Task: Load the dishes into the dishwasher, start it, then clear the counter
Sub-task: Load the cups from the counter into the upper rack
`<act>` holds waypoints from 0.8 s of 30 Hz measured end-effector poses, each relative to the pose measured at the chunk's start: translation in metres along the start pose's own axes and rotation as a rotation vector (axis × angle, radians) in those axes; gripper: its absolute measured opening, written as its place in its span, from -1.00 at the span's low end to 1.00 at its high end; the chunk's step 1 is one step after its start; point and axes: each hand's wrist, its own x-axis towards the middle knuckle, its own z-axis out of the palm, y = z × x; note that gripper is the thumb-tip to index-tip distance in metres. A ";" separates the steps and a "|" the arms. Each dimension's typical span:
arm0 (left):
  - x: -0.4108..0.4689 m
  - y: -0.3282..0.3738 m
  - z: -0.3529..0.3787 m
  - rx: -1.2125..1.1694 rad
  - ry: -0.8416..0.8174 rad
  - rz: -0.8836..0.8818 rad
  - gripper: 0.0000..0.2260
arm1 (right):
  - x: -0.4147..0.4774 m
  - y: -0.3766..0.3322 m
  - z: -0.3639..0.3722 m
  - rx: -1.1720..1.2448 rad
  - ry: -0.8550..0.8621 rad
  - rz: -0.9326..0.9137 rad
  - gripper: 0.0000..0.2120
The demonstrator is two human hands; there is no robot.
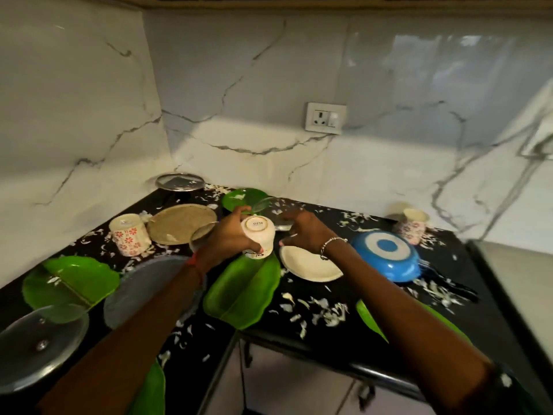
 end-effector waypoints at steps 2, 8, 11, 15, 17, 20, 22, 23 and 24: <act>-0.028 0.014 0.033 -0.005 -0.040 -0.003 -0.06 | -0.049 0.011 -0.010 -0.011 0.017 0.032 -0.47; -0.115 0.041 0.132 -0.077 -0.103 0.011 -0.10 | -0.193 0.043 -0.029 -0.012 -0.032 0.109 -0.40; -0.161 0.054 0.184 -0.093 -0.167 0.011 -0.14 | -0.269 0.057 -0.038 -0.009 -0.004 0.154 -0.37; -0.221 0.070 0.243 -0.098 -0.318 0.011 -0.07 | -0.365 0.072 -0.046 0.028 0.032 0.242 -0.35; -0.248 0.078 0.271 -0.090 -0.395 0.017 -0.04 | -0.410 0.078 -0.049 0.059 0.080 0.269 -0.33; -0.286 0.086 0.305 -0.061 -0.504 0.061 0.04 | -0.467 0.078 -0.047 0.058 0.113 0.307 -0.30; -0.311 0.091 0.326 -0.052 -0.574 0.100 -0.04 | -0.503 0.075 -0.046 0.037 0.111 0.344 -0.30; -0.322 0.093 0.334 -0.056 -0.596 0.117 -0.13 | -0.518 0.073 -0.044 0.027 0.103 0.365 -0.31; -0.335 0.096 0.341 -0.052 -0.628 0.142 -0.21 | -0.535 0.071 -0.041 0.012 0.096 0.388 -0.31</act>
